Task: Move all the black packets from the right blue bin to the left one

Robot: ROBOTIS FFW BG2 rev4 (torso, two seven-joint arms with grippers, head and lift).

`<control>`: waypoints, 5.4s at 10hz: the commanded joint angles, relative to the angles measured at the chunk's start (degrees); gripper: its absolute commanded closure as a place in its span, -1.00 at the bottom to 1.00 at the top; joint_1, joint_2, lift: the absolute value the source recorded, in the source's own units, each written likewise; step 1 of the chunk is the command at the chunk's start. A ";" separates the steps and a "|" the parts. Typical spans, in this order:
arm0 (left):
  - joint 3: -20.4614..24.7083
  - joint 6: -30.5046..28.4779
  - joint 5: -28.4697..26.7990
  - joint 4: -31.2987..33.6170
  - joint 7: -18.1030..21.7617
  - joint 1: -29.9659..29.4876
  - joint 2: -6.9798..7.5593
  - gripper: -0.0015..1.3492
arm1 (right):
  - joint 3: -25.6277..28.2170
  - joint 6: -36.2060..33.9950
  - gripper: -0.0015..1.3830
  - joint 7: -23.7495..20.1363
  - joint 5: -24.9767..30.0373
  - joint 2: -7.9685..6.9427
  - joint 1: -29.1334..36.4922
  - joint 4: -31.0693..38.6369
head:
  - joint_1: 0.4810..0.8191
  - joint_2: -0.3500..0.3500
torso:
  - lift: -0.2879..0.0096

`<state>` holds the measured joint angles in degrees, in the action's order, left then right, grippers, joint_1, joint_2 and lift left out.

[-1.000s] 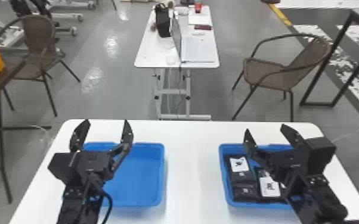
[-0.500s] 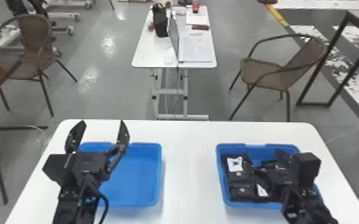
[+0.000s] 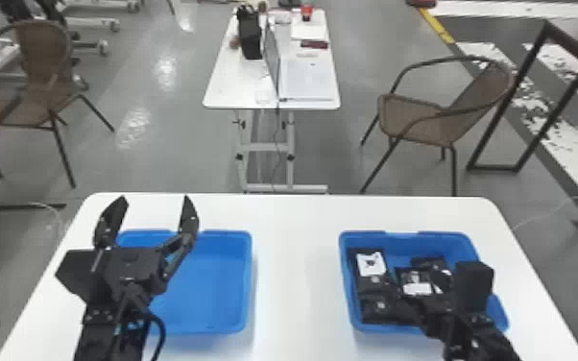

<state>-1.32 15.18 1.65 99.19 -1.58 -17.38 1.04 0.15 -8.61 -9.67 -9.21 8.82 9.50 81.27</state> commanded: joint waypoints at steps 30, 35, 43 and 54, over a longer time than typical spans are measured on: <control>2.73 -17.47 13.82 4.96 12.39 3.93 0.01 -0.66 | -10.88 -9.58 0.73 -42.36 -10.39 -0.56 -28.22 -6.83 | 0.27 0.40 | 0.94; 2.99 -25.64 34.21 4.61 19.42 6.65 0.28 -0.66 | -18.00 -9.49 0.73 -52.47 -16.11 -2.58 -34.99 -15.26 | 0.27 0.59 | 0.94; 1.59 -30.91 38.78 4.61 23.99 9.47 1.33 -0.66 | -20.55 -9.23 0.73 -52.65 -16.55 -3.02 -36.39 -18.60 | 0.27 0.51 | 0.94; 2.38 -30.74 35.53 6.90 18.11 7.62 0.63 0.81 | -16.94 -3.87 -0.97 -51.15 -16.90 -3.11 -34.90 -20.98 | 0.27 0.51 | 0.94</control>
<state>0.80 -16.02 37.39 106.14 16.47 -9.52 1.74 -17.94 -12.68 -60.58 -26.81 5.59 -26.13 59.31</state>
